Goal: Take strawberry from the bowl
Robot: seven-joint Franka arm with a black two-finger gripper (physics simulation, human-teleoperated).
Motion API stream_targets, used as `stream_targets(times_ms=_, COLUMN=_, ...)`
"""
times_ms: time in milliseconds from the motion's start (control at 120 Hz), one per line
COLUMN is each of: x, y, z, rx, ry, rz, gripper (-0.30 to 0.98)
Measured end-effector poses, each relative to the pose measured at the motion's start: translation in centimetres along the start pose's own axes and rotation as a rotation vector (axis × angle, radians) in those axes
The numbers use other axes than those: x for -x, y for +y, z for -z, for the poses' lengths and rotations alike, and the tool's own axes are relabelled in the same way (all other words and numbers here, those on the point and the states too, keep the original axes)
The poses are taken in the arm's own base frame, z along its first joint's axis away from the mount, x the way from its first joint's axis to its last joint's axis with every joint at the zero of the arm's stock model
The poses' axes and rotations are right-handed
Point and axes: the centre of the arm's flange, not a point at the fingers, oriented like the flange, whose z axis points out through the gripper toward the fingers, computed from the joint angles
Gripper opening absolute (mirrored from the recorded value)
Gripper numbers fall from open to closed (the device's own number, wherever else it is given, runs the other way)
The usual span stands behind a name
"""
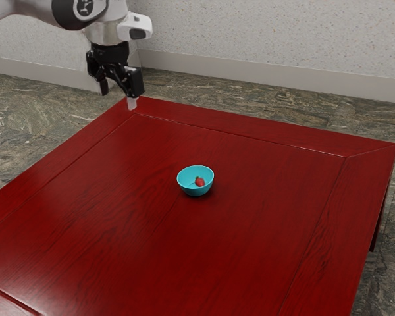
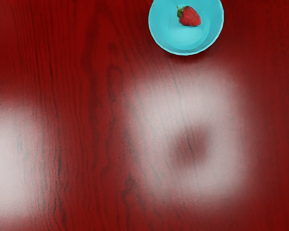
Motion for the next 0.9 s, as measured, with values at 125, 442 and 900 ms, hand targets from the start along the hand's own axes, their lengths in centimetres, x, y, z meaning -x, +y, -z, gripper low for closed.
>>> stream_targets(times_ms=125, x=-1.5, y=-0.5, z=-1.4, rx=0.023, ry=0.035, rz=0.007, gripper=0.69)
stream_targets(times_ms=442, x=-6.1, y=0.0, z=-12.5, rx=0.078, ry=-0.017, rz=0.013, gripper=0.65)
stream_targets(times_ms=900, x=-9.8, y=2.8, z=-23.6, rx=0.21, ry=0.025, rz=0.156, gripper=0.4)
